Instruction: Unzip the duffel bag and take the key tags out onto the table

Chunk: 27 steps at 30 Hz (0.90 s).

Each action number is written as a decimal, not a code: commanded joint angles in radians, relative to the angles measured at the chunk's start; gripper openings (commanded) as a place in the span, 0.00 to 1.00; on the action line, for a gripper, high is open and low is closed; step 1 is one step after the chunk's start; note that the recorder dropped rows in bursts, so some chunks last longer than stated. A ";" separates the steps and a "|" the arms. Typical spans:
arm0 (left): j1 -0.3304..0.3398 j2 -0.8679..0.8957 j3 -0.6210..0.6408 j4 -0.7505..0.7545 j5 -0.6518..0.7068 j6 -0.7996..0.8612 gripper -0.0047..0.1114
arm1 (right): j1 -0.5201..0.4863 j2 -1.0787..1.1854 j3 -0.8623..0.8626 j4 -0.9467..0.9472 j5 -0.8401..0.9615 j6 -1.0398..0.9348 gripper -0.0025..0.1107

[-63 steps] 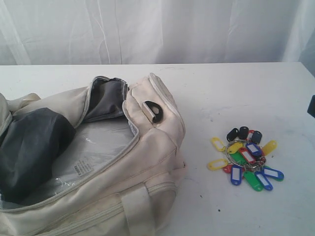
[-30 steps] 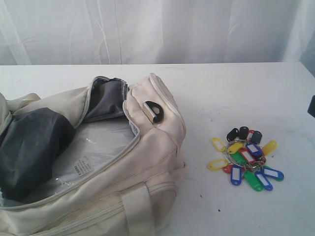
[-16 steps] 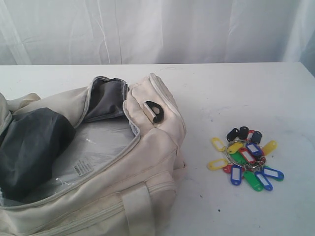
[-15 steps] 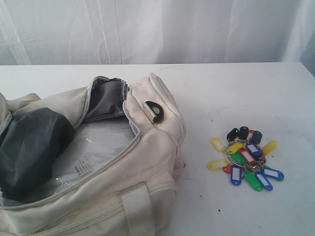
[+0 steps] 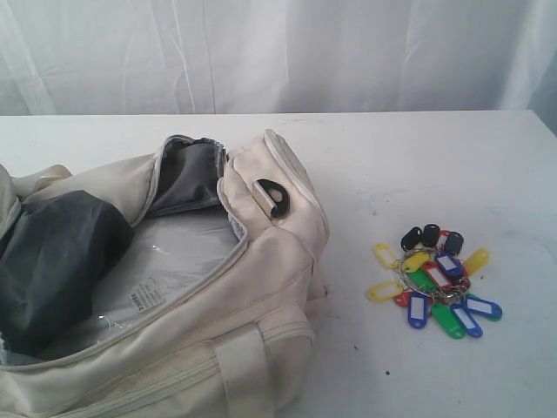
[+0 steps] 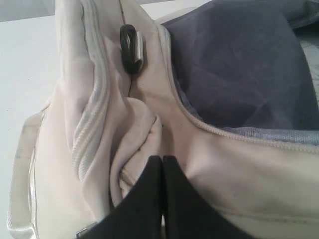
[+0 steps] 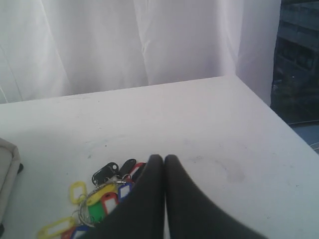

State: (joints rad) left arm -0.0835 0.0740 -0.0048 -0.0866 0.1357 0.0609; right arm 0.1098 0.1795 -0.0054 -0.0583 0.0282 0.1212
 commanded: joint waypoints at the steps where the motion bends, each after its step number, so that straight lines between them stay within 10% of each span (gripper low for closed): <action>1: 0.001 -0.003 0.005 -0.001 0.015 -0.010 0.04 | -0.004 -0.064 0.005 -0.001 0.097 -0.103 0.02; 27: 0.001 -0.003 0.005 -0.001 0.015 -0.010 0.04 | -0.004 -0.141 0.005 0.096 0.262 -0.114 0.02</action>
State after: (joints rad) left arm -0.0835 0.0740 -0.0048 -0.0866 0.1357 0.0609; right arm 0.1098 0.0465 -0.0036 0.0384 0.2896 0.0156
